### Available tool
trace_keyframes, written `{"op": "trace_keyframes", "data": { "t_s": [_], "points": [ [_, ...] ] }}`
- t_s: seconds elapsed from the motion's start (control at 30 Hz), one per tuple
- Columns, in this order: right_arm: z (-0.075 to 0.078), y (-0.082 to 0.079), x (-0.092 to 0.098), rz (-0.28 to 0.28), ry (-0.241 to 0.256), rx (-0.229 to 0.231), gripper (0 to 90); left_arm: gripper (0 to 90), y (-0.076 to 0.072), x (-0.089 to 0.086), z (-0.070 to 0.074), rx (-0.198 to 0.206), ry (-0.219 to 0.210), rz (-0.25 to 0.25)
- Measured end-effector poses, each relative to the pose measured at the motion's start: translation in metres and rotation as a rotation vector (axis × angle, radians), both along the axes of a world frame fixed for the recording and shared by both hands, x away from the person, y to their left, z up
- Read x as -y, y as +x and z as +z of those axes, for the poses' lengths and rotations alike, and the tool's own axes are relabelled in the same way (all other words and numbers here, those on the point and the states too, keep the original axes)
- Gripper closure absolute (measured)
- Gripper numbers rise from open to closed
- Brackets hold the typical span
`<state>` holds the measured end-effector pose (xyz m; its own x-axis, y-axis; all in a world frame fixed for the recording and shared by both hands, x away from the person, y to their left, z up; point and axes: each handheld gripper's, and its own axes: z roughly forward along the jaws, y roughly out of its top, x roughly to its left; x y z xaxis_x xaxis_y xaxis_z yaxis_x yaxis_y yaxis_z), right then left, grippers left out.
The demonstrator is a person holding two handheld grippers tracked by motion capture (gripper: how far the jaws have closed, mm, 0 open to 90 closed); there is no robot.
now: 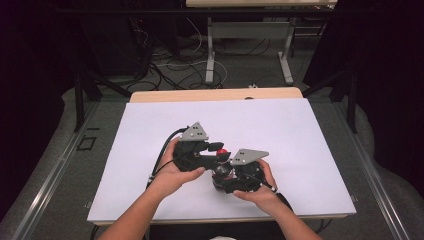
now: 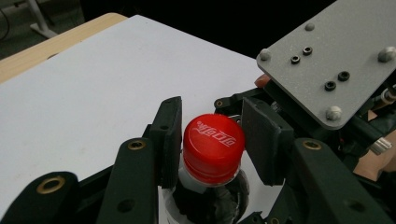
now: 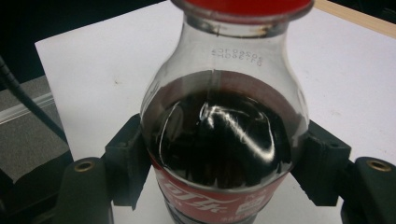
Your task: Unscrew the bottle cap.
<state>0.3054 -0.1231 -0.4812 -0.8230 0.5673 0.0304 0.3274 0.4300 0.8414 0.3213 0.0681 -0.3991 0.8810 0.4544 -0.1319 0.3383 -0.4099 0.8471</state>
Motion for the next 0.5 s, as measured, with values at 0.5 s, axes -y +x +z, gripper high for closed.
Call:
{"op": "trace_keyframes", "data": {
  "t_s": [0.5],
  "points": [
    [-0.0019, 0.0002, -0.0014, -0.05, -0.003, 0.013, 29.6, 61.7, -0.0051, 0.0101, 0.0024, -0.068, 0.003, 0.168]
  ]
}}
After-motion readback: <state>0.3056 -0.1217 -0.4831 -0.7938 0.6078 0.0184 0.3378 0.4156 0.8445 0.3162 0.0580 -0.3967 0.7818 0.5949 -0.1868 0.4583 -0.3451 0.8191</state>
